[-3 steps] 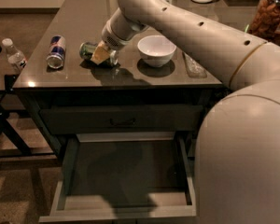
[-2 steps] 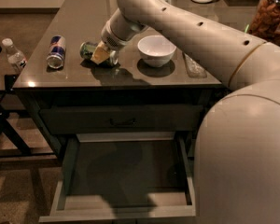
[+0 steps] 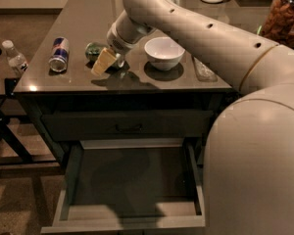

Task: Pick green can from middle drawer and place on counter

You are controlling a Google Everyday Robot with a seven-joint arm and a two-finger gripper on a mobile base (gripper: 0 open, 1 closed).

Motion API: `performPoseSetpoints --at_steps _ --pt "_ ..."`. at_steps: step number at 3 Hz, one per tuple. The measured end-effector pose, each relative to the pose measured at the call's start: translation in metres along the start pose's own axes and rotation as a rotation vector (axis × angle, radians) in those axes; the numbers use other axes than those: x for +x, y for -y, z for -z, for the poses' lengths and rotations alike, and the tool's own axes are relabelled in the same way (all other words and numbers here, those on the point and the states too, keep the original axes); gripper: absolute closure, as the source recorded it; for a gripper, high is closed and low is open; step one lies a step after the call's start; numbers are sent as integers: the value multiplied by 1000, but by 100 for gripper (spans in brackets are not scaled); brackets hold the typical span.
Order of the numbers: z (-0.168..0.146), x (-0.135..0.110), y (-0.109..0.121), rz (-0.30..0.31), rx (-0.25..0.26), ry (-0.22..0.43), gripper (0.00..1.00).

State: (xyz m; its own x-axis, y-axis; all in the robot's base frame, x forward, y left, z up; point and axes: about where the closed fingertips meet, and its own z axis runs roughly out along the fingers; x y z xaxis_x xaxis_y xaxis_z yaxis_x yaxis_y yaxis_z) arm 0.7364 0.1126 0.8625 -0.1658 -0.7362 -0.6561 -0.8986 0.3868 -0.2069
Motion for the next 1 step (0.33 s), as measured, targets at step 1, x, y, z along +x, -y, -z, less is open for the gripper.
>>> performPoseSetpoints --at_steps 1 --pt "0 0 0 0 0 0 0"
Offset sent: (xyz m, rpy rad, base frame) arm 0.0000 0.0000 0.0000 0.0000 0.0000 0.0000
